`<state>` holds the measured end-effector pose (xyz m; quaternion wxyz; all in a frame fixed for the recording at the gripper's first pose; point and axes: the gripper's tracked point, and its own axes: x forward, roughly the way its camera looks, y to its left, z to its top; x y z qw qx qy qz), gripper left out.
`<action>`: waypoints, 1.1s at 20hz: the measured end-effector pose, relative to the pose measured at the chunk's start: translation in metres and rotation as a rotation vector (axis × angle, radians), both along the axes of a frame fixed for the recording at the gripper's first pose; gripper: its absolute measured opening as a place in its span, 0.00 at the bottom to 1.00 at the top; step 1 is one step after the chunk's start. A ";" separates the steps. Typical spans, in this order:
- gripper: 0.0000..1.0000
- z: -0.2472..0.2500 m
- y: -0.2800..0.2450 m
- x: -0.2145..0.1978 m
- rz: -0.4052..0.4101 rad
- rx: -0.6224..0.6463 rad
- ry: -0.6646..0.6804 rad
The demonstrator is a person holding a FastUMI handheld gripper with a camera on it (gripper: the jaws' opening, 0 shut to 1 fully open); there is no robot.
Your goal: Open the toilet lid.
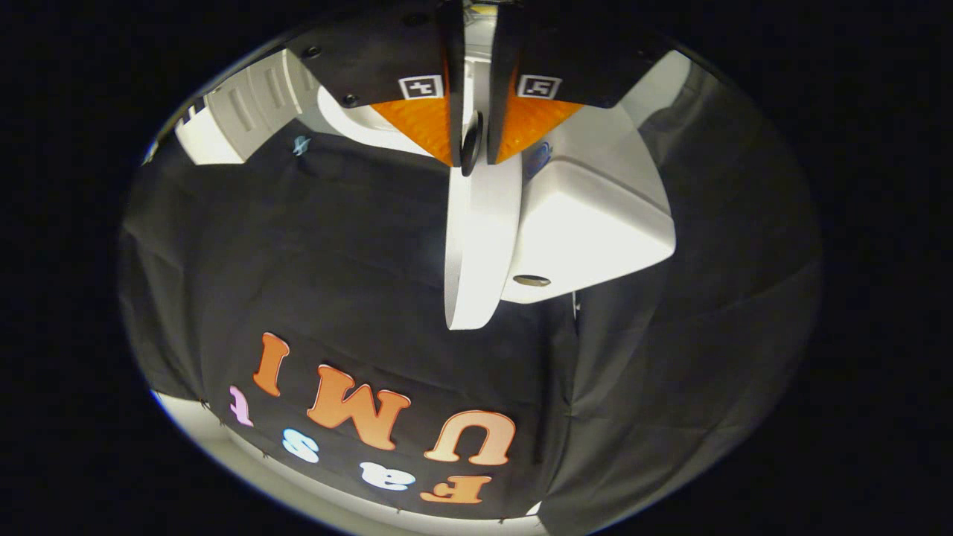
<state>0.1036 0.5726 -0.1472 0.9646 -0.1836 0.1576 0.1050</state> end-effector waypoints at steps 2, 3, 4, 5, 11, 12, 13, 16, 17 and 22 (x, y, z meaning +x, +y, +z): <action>0.43 0.011 -0.006 0.002 0.019 0.049 0.000; 0.52 0.016 -0.009 0.002 0.026 0.055 -0.008; 0.62 0.023 -0.013 0.003 0.035 0.056 -0.017; 0.71 0.029 -0.019 0.005 0.041 0.057 -0.029; 0.84 0.060 -0.042 -0.003 0.116 0.171 -0.009; 0.86 0.069 -0.050 -0.007 0.116 0.189 -0.020; 0.86 0.080 -0.064 -0.008 0.111 0.193 -0.047; 0.86 0.115 -0.102 -0.013 0.101 0.215 -0.131; 0.86 0.122 -0.117 -0.014 0.093 0.222 -0.141; 0.86 0.173 -0.202 -0.016 0.062 0.289 -0.197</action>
